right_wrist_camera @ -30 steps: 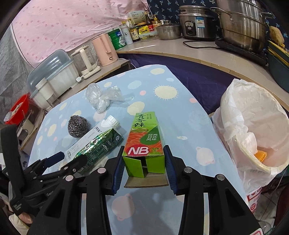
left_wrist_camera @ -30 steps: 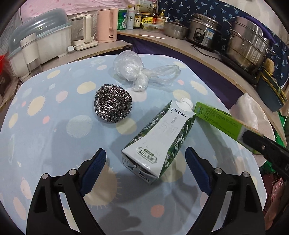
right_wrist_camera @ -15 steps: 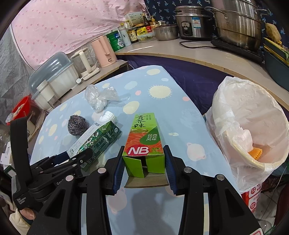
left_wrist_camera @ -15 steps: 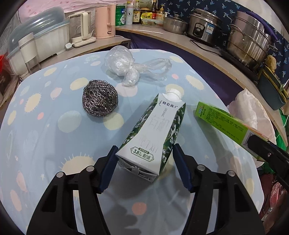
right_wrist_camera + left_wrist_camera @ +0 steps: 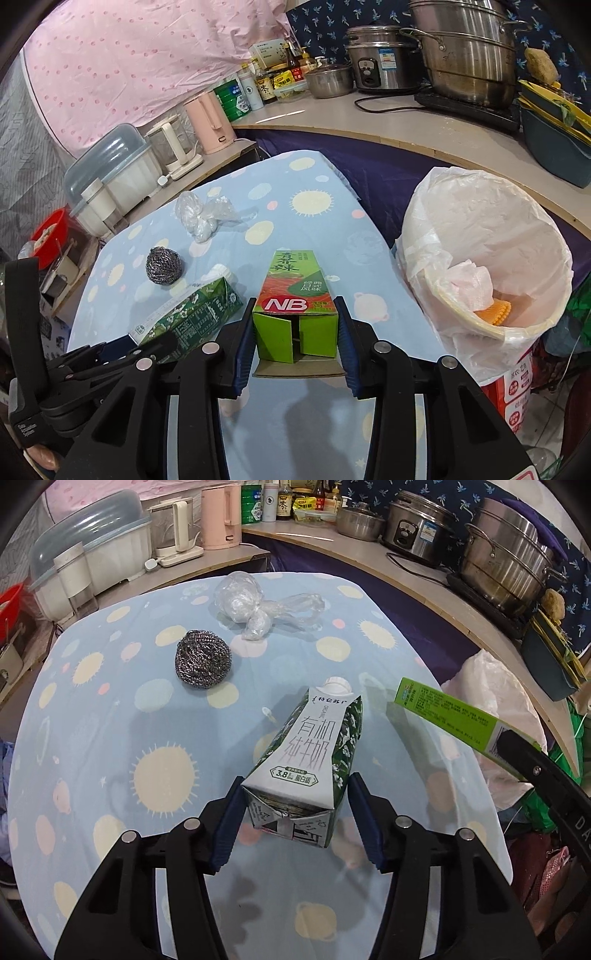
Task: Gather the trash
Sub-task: 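Grasp the white milk carton with the left tool while the right tool holds the NB box, then carry the milk carton and NB box over the white lined bin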
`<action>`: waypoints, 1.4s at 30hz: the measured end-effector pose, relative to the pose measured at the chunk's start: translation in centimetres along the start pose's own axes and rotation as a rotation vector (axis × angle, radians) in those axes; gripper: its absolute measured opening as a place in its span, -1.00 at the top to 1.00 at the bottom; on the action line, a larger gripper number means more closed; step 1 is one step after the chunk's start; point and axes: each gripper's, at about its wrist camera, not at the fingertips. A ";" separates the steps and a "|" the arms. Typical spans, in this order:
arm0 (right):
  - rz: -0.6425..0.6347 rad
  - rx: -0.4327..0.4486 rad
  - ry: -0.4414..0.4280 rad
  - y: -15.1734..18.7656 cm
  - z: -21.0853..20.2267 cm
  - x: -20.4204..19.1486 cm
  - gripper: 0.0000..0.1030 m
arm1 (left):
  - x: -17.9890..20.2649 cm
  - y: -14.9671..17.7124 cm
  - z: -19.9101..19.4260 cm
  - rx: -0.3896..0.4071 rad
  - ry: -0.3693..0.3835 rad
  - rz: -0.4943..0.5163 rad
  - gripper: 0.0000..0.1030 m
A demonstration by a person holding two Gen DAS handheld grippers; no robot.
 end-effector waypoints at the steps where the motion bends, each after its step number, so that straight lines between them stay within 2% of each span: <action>1: 0.003 0.003 -0.001 0.0 -0.3 0.2 0.26 | 0.2 0.0 -0.3 -0.001 -0.003 0.000 -0.03; 10: 0.036 0.055 -0.002 -0.2 -3.3 2.7 0.26 | 3.2 -0.2 -2.8 0.029 0.000 0.025 0.01; 23: 0.113 0.113 0.024 -0.1 -6.5 8.0 0.26 | 9.5 -1.1 -4.5 0.055 0.014 0.118 0.05; 35: 0.249 0.175 0.118 0.1 -9.3 16.0 0.26 | 17.8 -2.9 -5.8 0.112 0.091 0.229 0.05; 42: 0.317 0.167 0.173 0.9 -9.3 19.8 0.26 | 23.0 -3.8 -5.2 0.133 0.144 0.287 0.05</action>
Point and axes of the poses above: each gripper's, at about its wrist camera, not at the fingertips, and z roughly the way its jaws point, x to its right, y to its underside, and after that the axes turned 4 degrees about -z, right-handed
